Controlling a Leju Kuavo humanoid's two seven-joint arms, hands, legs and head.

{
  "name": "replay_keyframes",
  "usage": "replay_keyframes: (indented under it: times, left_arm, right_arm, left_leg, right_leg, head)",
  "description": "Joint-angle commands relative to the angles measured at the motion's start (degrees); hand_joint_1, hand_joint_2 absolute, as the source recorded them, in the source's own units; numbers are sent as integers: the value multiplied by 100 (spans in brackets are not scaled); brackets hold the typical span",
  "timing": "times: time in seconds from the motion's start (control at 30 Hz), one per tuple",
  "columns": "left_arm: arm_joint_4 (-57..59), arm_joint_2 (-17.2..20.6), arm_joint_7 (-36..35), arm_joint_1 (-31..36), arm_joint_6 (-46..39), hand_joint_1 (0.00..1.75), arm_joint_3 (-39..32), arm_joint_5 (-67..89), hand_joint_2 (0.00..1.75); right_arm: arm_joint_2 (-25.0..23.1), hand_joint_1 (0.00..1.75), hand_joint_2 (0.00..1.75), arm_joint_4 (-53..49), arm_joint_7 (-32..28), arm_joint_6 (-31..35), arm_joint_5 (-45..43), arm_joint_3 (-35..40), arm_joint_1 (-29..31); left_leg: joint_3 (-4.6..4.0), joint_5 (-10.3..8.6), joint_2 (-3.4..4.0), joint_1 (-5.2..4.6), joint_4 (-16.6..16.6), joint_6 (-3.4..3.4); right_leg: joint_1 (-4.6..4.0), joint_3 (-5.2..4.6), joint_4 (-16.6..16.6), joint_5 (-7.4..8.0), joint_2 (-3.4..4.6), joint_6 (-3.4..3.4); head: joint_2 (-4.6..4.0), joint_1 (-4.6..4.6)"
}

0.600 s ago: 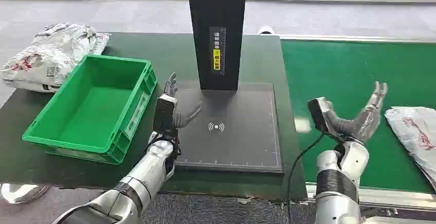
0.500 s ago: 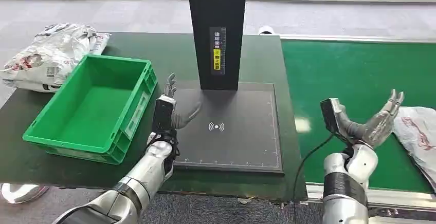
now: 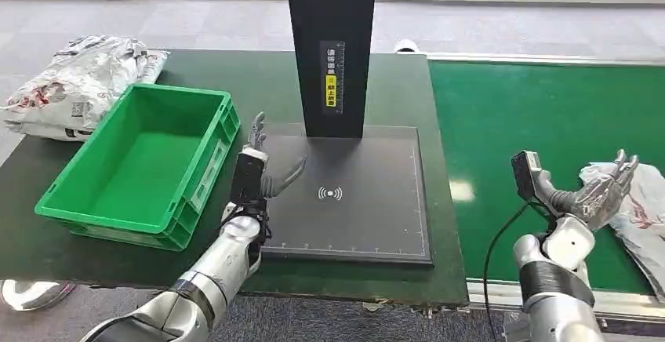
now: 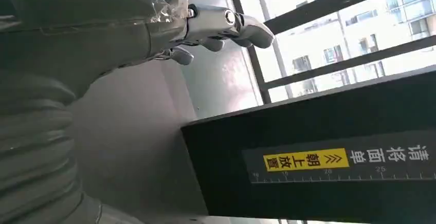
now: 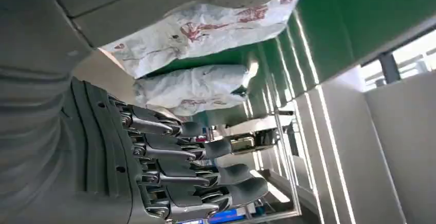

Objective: Moved the parcel from conveyor to table for the left to box.

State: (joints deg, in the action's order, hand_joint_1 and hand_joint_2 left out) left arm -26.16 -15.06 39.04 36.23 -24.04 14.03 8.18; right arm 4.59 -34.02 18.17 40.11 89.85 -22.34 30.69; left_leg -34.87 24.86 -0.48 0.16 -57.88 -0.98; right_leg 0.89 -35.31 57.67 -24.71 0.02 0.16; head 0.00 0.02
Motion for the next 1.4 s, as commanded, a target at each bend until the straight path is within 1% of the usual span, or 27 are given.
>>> replay_keyframes:
  times: [0.03,0.1,0.13,0.17,0.2,0.27,0.3,0.33,0.37,0.4,0.43,0.47,0.53,0.63,0.73,0.77,0.83,0.97,1.0,1.07,1.1,1.17,1.2,1.23,1.3,1.33,1.4]
  left_arm:
    - [152,83,-78,182,132,0,-336,89,175]
    - [129,100,-102,107,128,0,-333,136,175]
    - [124,110,-127,72,135,0,-357,143,175]
    - [116,121,-112,43,160,0,-377,144,175]
    - [103,139,-86,14,161,0,-377,182,175]
    - [88,152,-79,-1,177,0,-394,184,175]
    - [88,152,-79,-1,177,0,-394,184,175]
    - [71,154,-82,-9,192,0,-399,190,175]
    - [51,183,-80,-59,174,0,-396,226,175]
    - [45,198,-89,-95,170,0,-424,210,175]
    - [33,223,-84,-127,141,0,-438,220,175]
    - [-16,248,-64,-198,148,0,-497,203,175]
    - [-98,257,-17,-304,163,0,-560,168,175]
    - [-136,242,-7,-365,177,0,-568,166,175]
    - [-193,208,-11,-434,194,0,-551,196,175]
    - [-243,196,2,-492,183,0,-553,207,175]
    - [-316,196,29,-574,155,0,-553,219,175]
    - [-414,276,-38,-651,127,0,-635,204,175]
    - [-432,282,-53,-665,99,0,-645,217,175]
    - [-475,295,-45,-708,78,0,-701,202,175]
    - [-490,299,-38,-712,68,0,-736,174,175]
    - [-492,292,-14,-690,51,0,-757,187,175]
    - [-495,287,-8,-686,47,0,-757,193,175]
    - [-484,278,-7,-672,78,0,-750,199,175]
    - [-463,262,-22,-652,71,0,-760,201,175]
    - [-447,256,-20,-638,106,0,-745,214,175]
    - [-463,241,-12,-655,114,0,-745,232,175]
  right_arm:
    - [592,0,175,1985,277,-203,-42,499,581]
    - [602,0,175,1966,268,-138,-125,404,439]
    - [596,0,175,1959,326,-216,-126,373,382]
    - [590,0,175,1957,325,-254,-173,313,323]
    - [588,0,175,1932,224,-365,-329,165,220]
    - [610,0,175,1915,126,-295,-396,116,100]
    - [610,0,175,1915,126,-295,-396,116,100]
    - [624,0,175,1905,117,-317,-388,114,33]
    - [613,0,175,1871,46,-337,-450,62,-91]
    - [615,0,175,1854,6,-335,-444,68,-160]
    - [594,0,175,1811,1,-305,-439,65,-201]
    - [538,0,175,1779,-131,-407,-534,-14,-186]
    - [498,0,175,1715,-56,-339,-474,36,-212]
    - [499,0,175,1708,-39,-356,-463,35,-235]
    - [514,0,175,1633,-124,-347,-476,23,-381]
    - [523,0,175,1578,-76,-324,-391,79,-451]
    - [530,0,175,1563,-10,-385,-315,123,-450]
    - [573,0,175,1616,145,-629,-203,195,-267]
    - [578,0,175,1636,139,-692,-228,174,-260]
    - [619,0,175,1636,100,-727,-222,173,-251]
    - [627,0,175,1695,-26,-852,-358,74,-147]
    - [669,0,175,1761,8,-917,-292,136,27]
    - [671,0,175,1784,-72,-968,-343,102,60]
    - [675,0,175,1824,-129,-1099,-438,30,110]
    - [730,0,175,1829,-79,-1215,-188,246,79]
    - [738,0,175,1798,-26,-1241,-213,209,34]
    - [773,0,175,1657,56,-925,-179,243,-144]
  left_leg:
    - [19,6,11,5,5,0]
    - [27,7,2,7,9,0]
    - [16,6,-3,6,4,-1]
    - [30,7,-5,6,11,-1]
    - [14,6,-6,4,3,0]
    - [27,7,-7,7,11,-1]
    - [17,5,-8,4,6,0]
    - [35,9,-6,7,14,0]
    - [18,9,-6,7,4,2]
    - [28,9,-5,4,12,2]
    - [18,9,-5,5,5,3]
    - [40,10,-7,9,19,3]
    - [17,8,1,2,7,4]
    - [25,13,16,3,9,3]
    - [11,9,3,4,4,4]
    - [24,11,4,5,11,4]
    - [25,11,-2,5,10,5]
    - [30,17,20,3,8,5]
    - [12,12,16,0,4,5]
    - [17,12,15,-1,6,5]
    - [20,12,15,3,7,5]
    - [4,8,12,-2,1,6]
    - [13,12,22,-2,3,6]
    - [0,8,15,-2,0,6]
    - [9,13,23,1,-1,7]
    - [7,10,18,-1,1,6]
    - [10,10,12,1,1,6]
  right_leg:
    - [-6,19,-10,-1,7,-4]
    - [-8,30,-15,-4,-3,-5]
    - [-7,19,-9,-4,-5,-3]
    - [-8,34,-18,-6,-8,-4]
    - [-5,16,-7,-4,-5,-2]
    - [-8,30,-17,-6,-7,-1]
    - [-5,19,-10,-6,-7,0]
    - [-8,39,-20,-8,-7,-2]
    - [-8,21,-10,-7,-6,0]
    - [-5,30,-15,-8,-6,-1]
    - [-6,20,-10,-6,-5,0]
    - [-11,45,-27,-7,-9,-2]
    - [-3,16,-9,-6,2,2]
    - [-4,22,-13,-6,16,1]
    - [-4,10,-7,-6,5,3]
    - [-7,25,-16,-7,3,1]
    - [-7,28,-16,-10,-4,2]
    - [-5,27,-14,-8,17,2]
    - [0,8,-5,-5,15,3]
    - [0,13,-6,-6,15,2]
    - [-4,19,-12,-5,13,1]
    - [2,1,-1,-4,10,4]
    - [1,8,-4,-5,18,3]
    - [3,-3,0,-3,12,5]
    - [-1,6,-3,-4,19,3]
    - [1,4,-3,-4,14,4]
    - [-1,8,-4,-5,8,3]
  head:
    - [0,0]
    - [0,0]
    - [0,0]
    - [0,0]
    - [0,0]
    - [0,0]
    - [0,0]
    - [0,0]
    - [0,0]
    - [0,0]
    - [0,0]
    - [0,0]
    - [0,0]
    - [0,0]
    - [0,0]
    - [0,0]
    - [0,0]
    - [0,0]
    - [0,0]
    - [0,0]
    - [0,0]
    - [0,0]
    - [0,0]
    - [0,0]
    - [0,0]
    - [0,0]
    - [0,0]
